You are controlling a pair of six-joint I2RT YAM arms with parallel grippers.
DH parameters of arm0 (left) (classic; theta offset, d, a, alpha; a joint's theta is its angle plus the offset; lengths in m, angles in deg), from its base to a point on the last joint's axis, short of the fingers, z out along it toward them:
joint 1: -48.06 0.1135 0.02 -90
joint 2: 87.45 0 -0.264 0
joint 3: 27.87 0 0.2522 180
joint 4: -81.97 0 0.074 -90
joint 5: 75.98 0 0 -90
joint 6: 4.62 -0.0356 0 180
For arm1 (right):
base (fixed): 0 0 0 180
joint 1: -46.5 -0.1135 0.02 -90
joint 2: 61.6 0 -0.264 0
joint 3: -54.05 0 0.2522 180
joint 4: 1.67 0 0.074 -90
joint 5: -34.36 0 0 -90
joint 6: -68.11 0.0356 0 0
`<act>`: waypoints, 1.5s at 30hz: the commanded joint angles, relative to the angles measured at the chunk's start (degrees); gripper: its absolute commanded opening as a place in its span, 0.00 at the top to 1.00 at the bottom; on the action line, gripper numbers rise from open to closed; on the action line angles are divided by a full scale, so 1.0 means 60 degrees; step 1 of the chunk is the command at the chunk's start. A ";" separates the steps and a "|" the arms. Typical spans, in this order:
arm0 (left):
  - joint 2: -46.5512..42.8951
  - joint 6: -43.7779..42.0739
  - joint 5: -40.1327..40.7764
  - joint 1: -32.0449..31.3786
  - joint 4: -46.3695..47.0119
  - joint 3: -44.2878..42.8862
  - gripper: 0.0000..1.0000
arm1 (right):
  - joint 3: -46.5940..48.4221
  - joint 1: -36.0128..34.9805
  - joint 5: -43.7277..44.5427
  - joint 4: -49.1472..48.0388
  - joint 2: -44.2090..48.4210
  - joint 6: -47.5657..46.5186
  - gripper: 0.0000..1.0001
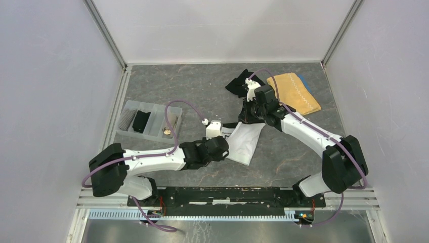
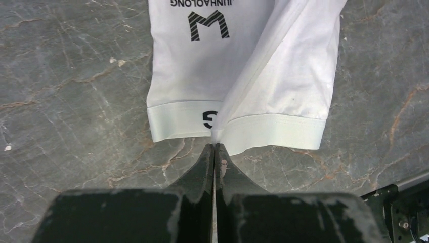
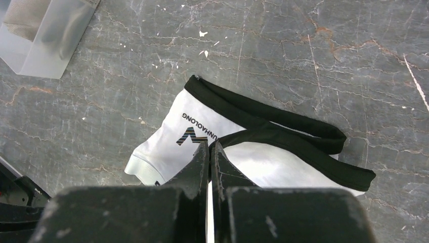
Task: Roll the underwear
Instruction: Fold the underwear at the center of the board.
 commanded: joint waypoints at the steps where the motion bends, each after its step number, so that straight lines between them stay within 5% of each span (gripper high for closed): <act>1: -0.0390 0.0356 0.0167 0.0226 0.0440 0.0221 0.98 | 0.0575 -0.0055 -0.0135 -0.0693 -0.0248 -0.0005 1.00; 24: -0.0036 0.0073 -0.0012 0.0971 0.1041 0.1054 0.98 | 0.0814 -0.0250 -0.0332 -0.1071 -0.1366 -0.0114 1.00; 45: 0.1080 -0.0068 0.1181 0.1196 0.1052 0.1178 0.98 | 0.0886 -0.0404 -0.0342 -0.1019 -0.1880 -0.0349 1.00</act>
